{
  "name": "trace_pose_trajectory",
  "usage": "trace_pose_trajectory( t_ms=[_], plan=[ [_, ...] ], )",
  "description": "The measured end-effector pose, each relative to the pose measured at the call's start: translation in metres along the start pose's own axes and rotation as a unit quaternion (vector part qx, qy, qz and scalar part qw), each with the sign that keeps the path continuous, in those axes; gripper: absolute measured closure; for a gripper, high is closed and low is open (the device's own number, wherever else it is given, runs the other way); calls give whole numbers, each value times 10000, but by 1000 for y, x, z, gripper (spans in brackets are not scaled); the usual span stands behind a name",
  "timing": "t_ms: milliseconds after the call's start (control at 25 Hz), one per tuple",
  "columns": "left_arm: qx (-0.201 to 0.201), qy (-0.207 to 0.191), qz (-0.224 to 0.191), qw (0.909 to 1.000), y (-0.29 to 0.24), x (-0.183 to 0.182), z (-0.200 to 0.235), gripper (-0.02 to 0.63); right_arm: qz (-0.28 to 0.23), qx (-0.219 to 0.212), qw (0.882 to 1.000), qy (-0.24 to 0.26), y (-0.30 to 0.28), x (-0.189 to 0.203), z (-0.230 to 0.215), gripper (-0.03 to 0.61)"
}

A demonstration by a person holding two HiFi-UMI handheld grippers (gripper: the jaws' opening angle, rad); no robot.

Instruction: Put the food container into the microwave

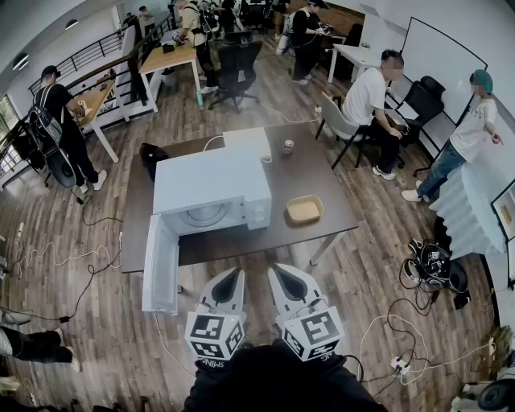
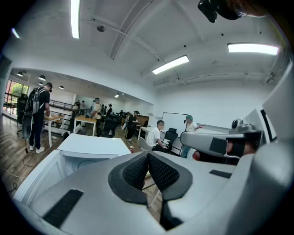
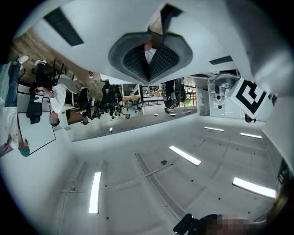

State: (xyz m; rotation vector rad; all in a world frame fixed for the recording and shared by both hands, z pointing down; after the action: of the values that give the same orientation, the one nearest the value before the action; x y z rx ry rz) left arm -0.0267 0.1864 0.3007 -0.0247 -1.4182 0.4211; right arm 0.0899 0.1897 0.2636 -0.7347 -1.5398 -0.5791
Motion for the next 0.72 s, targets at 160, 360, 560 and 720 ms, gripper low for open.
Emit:
trace_pose_trajectory(
  t_ms=[160,360,560,720],
  plan=[
    [57,-14,-3,10000,-4,-7,1,580,13,1,10000,-30,-5,-5,-2,557],
    [103,-33,16,9999,-2,-5,6,580,-31,35,9999,-127,-8,-3,1,557],
    [155,-26,51,9999,2,-2,12,580,-22,56,9999,-116,-10,-1,8,555],
    [180,11,122,9998,6,4,20,580,54,83,9998,-174,-14,7,16,557]
  ],
)
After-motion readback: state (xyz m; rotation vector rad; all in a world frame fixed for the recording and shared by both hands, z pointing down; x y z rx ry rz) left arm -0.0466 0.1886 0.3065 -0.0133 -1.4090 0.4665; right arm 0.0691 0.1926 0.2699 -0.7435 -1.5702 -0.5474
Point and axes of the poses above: the fingertips, and each gripper's own axes: y backward along the fingers, z to its left, x out of its underside, the point moved 5 cm from there along y, backward along the fingers, and after that the axes turned 12 degrees about -x, right-handed, at the moved point
